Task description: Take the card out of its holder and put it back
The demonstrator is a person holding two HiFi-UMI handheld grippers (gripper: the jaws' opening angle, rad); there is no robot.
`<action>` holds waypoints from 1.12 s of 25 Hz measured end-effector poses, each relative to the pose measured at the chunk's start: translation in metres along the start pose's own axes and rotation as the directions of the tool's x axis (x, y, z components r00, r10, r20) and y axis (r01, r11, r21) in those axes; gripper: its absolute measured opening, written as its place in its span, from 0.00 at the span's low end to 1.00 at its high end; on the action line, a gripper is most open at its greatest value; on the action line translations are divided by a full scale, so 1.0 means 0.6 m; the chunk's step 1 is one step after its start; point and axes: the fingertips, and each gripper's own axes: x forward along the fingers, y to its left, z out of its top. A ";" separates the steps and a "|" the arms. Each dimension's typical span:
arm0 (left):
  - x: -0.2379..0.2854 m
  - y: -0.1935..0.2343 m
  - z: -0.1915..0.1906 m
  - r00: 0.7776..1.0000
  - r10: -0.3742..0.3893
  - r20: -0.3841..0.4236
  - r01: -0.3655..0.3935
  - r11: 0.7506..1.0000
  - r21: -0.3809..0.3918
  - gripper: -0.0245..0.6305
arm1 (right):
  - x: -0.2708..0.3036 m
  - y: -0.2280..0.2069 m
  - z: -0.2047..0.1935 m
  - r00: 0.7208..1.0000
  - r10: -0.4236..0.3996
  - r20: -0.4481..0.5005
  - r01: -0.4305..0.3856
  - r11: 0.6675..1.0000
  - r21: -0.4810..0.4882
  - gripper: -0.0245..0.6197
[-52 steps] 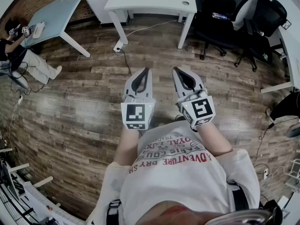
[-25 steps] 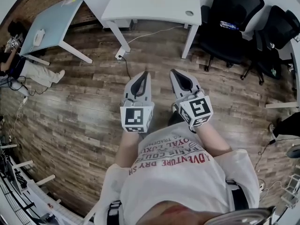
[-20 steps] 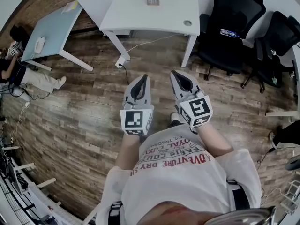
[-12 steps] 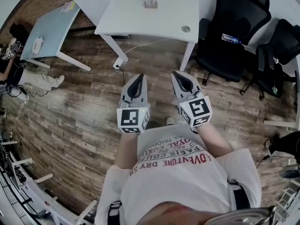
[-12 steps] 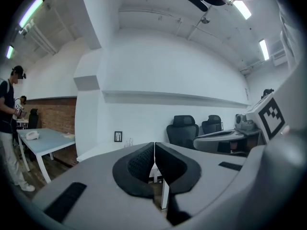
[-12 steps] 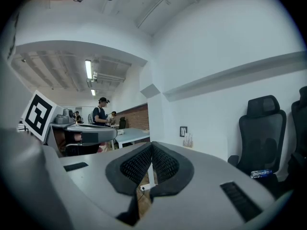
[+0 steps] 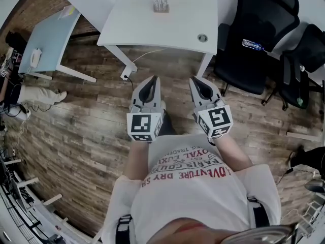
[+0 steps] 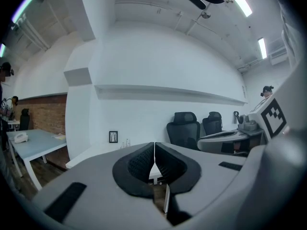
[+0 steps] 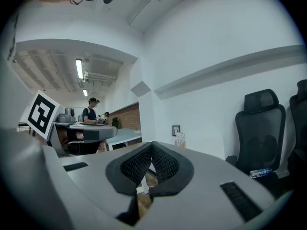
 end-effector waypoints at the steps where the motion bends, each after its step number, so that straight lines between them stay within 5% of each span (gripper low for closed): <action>1: 0.018 0.010 0.002 1.000 -0.011 0.003 0.011 1.000 -0.006 0.08 | 0.015 -0.009 0.002 1.000 -0.012 -0.001 0.012 1.000 0.000 0.07; 18: 0.317 0.311 0.053 0.975 -0.222 0.012 0.222 0.975 -0.021 0.08 | 0.406 -0.090 0.070 0.983 -0.184 -0.007 0.184 0.982 0.031 0.07; 28: 0.393 0.396 0.018 0.960 -0.279 -0.018 0.277 0.958 -0.068 0.08 | 0.515 -0.106 0.062 0.974 -0.221 -0.056 0.222 0.975 0.014 0.07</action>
